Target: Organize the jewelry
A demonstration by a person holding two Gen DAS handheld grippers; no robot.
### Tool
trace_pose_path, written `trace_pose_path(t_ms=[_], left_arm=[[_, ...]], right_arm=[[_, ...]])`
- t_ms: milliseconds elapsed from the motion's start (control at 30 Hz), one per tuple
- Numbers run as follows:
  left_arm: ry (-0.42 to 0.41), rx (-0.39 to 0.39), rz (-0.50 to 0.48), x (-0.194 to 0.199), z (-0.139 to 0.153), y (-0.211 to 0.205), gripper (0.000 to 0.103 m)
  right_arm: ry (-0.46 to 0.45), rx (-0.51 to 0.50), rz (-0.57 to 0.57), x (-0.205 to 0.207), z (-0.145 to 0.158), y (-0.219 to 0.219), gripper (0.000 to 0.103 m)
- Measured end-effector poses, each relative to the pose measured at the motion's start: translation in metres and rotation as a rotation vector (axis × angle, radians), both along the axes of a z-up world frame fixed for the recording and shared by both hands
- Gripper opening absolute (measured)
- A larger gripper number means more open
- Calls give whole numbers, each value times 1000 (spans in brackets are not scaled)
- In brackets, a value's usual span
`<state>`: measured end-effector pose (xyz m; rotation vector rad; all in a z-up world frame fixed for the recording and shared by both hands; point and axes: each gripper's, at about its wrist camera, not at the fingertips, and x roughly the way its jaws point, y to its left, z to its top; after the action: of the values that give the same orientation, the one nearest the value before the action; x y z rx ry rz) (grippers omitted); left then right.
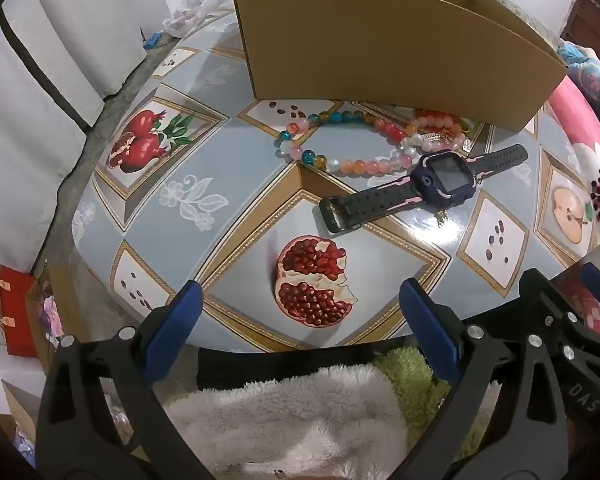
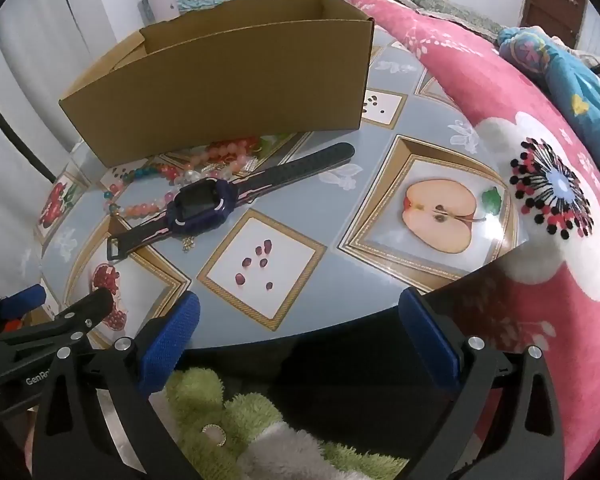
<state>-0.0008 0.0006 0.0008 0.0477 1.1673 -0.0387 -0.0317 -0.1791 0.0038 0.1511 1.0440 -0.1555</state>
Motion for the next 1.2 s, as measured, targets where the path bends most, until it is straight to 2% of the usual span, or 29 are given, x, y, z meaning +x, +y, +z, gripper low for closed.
trace_pose_path(t_ms=[267,300,1200], left_arm=[[23,13,-8,2,0,-5,95],[10,-8,-2,0,0,1,95],[10,-10,-6,2,0,5,95]], right_arm=[[10,22,2,-1,-1,-1,97],[14,19,4,0,-2,-1,97],[4,23,2,0,-4,-1,97]])
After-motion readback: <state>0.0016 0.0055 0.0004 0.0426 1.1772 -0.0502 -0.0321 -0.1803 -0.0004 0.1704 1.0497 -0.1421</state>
